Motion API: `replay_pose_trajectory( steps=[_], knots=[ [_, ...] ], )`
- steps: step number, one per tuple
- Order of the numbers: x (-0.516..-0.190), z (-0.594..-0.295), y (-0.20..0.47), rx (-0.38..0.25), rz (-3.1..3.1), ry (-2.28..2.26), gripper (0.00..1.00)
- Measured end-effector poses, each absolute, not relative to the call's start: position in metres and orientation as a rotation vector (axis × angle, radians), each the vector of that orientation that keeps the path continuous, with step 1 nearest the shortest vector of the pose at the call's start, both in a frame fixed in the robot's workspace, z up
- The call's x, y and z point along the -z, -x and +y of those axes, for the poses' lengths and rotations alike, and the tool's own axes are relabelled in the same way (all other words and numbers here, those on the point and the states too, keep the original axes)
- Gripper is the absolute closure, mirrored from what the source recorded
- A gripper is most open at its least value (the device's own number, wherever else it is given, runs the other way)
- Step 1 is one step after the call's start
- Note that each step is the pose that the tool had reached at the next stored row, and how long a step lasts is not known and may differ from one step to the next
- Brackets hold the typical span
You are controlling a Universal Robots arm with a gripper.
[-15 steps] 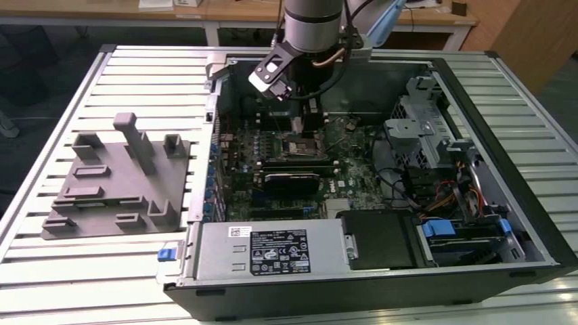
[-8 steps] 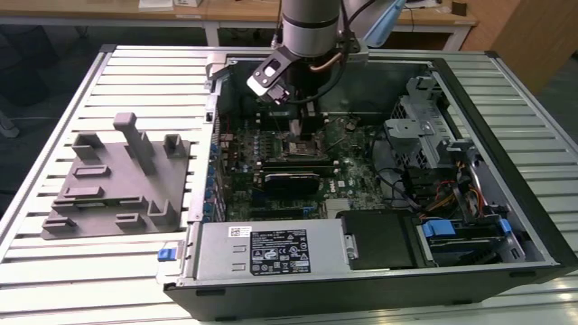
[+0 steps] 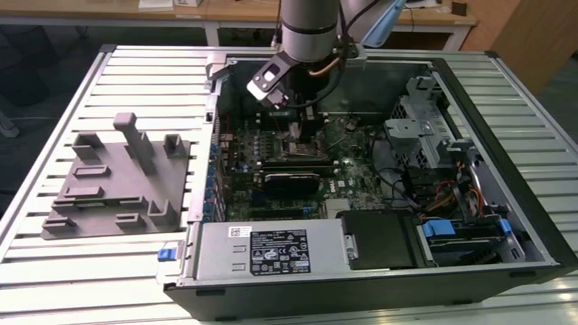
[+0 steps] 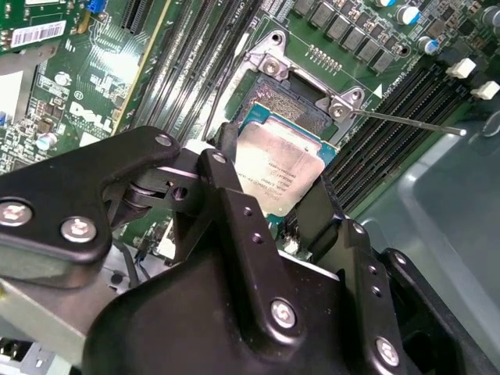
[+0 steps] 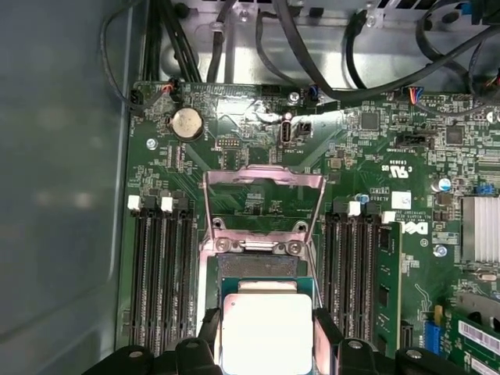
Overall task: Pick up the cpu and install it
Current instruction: 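Place the cpu into insertion slot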
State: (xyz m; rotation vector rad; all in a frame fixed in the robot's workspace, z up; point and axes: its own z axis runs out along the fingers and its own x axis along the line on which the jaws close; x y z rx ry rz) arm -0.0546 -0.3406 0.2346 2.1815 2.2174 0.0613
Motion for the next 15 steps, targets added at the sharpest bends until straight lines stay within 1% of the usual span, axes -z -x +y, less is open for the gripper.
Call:
replay_pose_trajectory(
  steps=[15],
  knots=[
    [-0.219,-0.336,0.055,-0.061,2.213,-2.186,0.46]
  ],
)
